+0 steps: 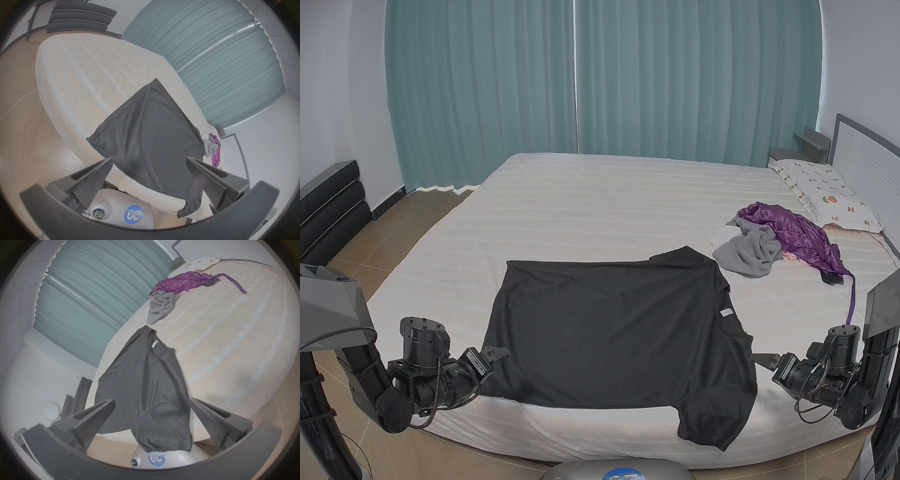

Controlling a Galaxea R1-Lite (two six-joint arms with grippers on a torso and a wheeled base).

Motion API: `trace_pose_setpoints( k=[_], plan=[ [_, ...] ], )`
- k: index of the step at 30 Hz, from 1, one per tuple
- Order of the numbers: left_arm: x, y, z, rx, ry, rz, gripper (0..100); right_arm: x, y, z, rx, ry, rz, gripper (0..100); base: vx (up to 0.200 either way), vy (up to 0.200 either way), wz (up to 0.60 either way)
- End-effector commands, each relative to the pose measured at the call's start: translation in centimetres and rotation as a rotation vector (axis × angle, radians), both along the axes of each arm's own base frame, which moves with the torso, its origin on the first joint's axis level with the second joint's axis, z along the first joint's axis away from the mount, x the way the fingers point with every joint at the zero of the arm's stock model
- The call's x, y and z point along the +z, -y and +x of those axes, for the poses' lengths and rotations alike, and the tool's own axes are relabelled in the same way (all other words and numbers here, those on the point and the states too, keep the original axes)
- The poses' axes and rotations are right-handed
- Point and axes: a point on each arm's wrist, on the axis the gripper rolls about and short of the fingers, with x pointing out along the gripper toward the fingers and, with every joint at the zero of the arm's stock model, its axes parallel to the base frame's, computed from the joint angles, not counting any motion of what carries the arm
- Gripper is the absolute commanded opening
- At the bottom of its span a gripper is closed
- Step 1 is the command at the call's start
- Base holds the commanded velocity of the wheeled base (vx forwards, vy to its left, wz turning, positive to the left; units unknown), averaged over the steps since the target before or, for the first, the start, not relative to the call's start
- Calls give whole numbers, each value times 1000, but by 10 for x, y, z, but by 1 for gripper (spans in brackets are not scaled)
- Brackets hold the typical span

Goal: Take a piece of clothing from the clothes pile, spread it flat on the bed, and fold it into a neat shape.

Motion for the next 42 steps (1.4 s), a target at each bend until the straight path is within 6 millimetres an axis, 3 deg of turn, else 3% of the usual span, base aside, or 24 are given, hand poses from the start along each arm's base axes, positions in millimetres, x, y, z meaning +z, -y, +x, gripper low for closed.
trace_pose_setpoints(
  k=[1,8,16,42],
  plan=[
    [-4,-11,1,22,-19,2,100,-3,0,-4,0,-23,-2,100,0,0,0],
    [-15,-31,-3,-46,-52,65,100,-7,0,-4,0,-42,-3,100,0,0,0],
    [-42,-30,-6,-154,-119,192,100,-7,0,-4,2,-43,-4,100,0,0,0],
    [-72,-28,16,-137,-89,341,100,-6,-2,-4,8,-35,-4,100,0,0,0]
  ],
)
